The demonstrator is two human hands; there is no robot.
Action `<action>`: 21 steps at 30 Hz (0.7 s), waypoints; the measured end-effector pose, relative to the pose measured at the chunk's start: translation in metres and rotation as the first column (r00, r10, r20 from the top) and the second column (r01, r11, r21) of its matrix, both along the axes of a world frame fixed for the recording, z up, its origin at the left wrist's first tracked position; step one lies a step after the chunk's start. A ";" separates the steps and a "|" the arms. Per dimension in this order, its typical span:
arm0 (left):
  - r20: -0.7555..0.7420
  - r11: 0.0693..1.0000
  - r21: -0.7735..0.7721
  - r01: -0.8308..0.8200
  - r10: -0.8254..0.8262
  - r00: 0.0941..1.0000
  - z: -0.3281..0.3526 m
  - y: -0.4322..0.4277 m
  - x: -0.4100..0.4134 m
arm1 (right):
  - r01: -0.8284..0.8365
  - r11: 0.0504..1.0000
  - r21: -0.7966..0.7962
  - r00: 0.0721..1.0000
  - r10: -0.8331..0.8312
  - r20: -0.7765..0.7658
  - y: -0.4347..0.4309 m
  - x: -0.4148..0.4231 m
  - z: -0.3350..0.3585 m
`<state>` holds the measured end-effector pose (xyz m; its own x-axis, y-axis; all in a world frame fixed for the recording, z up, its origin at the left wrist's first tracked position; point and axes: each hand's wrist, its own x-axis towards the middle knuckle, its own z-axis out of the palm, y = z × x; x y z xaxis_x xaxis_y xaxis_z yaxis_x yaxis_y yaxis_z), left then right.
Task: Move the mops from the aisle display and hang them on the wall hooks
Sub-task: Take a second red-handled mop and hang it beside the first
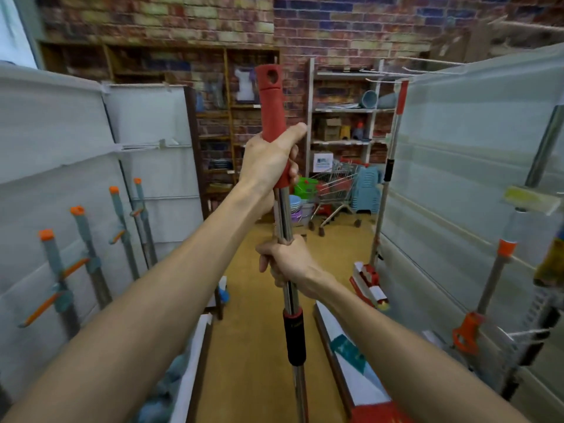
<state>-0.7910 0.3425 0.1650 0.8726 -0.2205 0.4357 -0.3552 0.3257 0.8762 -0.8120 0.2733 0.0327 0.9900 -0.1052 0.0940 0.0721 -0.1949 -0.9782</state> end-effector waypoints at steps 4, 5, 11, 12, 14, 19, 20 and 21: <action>-0.010 1.000 -0.028 0.006 -0.006 1.000 -0.005 -0.004 0.086 | -0.018 0.999 -0.040 1.000 0.019 0.017 -0.007 0.086 -0.006; -0.012 0.999 -0.034 0.014 -0.014 1.000 -0.006 -0.006 0.109 | -0.011 0.999 -0.051 1.000 0.012 0.022 -0.008 0.108 -0.007; -0.018 0.997 -0.018 0.075 -0.075 0.997 0.003 -0.024 0.248 | 0.045 0.997 -0.059 0.999 -0.045 0.004 -0.027 0.242 0.004; -0.016 0.996 -0.016 0.082 -0.083 0.996 0.005 -0.028 0.268 | 0.055 0.997 -0.058 0.998 -0.055 0.005 -0.031 0.262 0.006; -0.011 0.996 -0.010 0.092 -0.093 0.996 0.010 -0.037 0.305 | 0.070 0.996 -0.046 0.998 -0.070 0.008 -0.038 0.299 0.011; 0.005 0.993 -0.007 0.116 -0.116 0.993 0.016 -0.058 0.392 | 0.082 0.997 -0.012 0.996 -0.082 0.018 -0.058 0.384 0.018; 0.012 0.992 -0.004 0.122 -0.122 0.992 0.015 -0.063 0.409 | 0.088 0.996 -0.009 0.996 -0.088 0.019 -0.062 0.400 0.017; 0.021 0.992 -0.001 0.126 -0.126 0.992 0.014 -0.068 0.426 | 0.094 0.996 -0.004 0.995 -0.094 0.021 -0.067 0.417 0.015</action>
<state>-0.3655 0.2746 0.1785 0.8285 -0.3272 0.4544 -0.3297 0.3708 0.8682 -0.3948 0.2062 0.0480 0.9735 -0.1973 0.1156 0.0740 -0.2065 -0.9756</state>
